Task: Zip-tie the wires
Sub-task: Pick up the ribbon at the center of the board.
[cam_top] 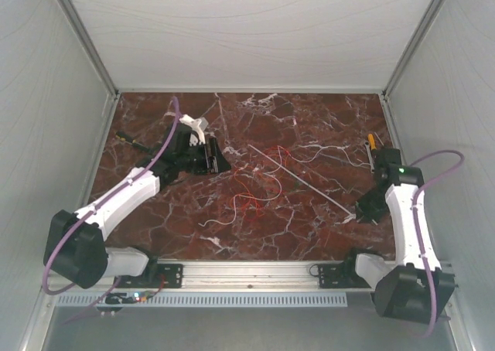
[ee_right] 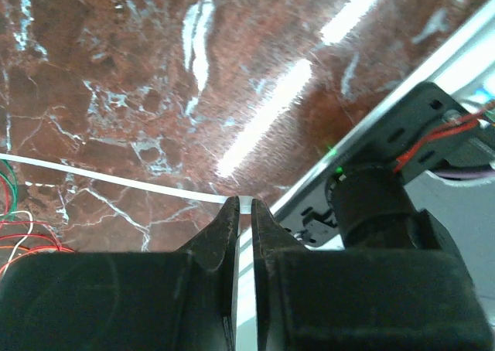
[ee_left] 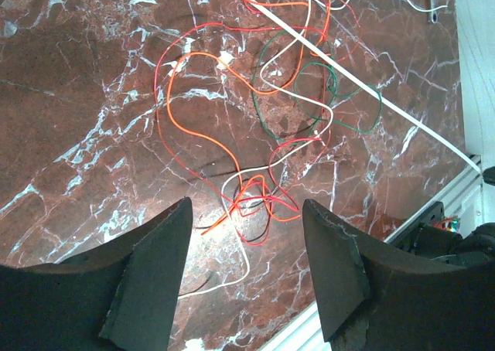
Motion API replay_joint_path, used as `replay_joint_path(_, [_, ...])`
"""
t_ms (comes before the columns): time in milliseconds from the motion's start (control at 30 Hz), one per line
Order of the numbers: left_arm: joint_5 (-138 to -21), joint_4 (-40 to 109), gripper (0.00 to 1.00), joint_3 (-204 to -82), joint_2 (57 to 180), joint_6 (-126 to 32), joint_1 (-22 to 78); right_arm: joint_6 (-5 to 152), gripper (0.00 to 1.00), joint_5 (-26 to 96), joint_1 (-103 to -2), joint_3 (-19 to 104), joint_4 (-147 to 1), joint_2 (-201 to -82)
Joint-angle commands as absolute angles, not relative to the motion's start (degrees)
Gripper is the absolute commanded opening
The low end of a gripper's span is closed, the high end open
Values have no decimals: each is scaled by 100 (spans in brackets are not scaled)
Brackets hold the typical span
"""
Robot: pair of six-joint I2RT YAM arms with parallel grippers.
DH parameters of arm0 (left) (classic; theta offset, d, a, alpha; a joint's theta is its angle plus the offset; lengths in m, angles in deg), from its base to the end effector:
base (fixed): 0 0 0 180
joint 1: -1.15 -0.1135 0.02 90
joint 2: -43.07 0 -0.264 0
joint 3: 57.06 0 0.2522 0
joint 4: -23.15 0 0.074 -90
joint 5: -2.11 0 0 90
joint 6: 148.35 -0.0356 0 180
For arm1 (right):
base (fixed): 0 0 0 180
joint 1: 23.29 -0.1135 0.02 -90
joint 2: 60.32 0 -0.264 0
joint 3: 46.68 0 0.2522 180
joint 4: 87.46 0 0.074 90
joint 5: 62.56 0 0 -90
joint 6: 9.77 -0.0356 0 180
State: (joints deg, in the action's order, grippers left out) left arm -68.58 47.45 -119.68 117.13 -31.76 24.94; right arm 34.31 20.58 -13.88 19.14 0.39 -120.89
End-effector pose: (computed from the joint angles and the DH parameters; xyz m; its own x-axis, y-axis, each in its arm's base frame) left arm 0.2533 -0.1245 0.2545 -0.7583 -0.1274 -0.6394 0.3208 0.7809 -0.5360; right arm 0.1527 -0.0296 0.2581 -0.5531 0.8146 -0.1747 0.8263 0.5632 0.0101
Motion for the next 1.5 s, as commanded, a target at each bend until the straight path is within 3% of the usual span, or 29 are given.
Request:
replay_joint_path(0, [-6671, 4716, 59, -12294, 11716, -3173, 2515, 3069, 0, 1605, -1267, 2288, 1173, -11714])
replay_joint_path(367, [-6559, 4832, 59, -12453, 11697, -2954, 2519, 3712, 0, 2502, -897, 3611, 1521, -10813])
replay_joint_path(900, [-6438, 5043, 58, -13130, 12137, -2987, 2515, 3653, 0, 3613, -897, 6006, 1512, -11619])
replay_joint_path(1200, [-6357, 5222, 58, -13471, 12373, -2856, 2519, 3651, 0, 3615, -892, 7941, 1500, -12251])
replay_joint_path(1467, [-6322, 5253, 57, -13682, 12411, -2821, 2523, 3375, 0, 4102, -896, 8080, 909, -12190])
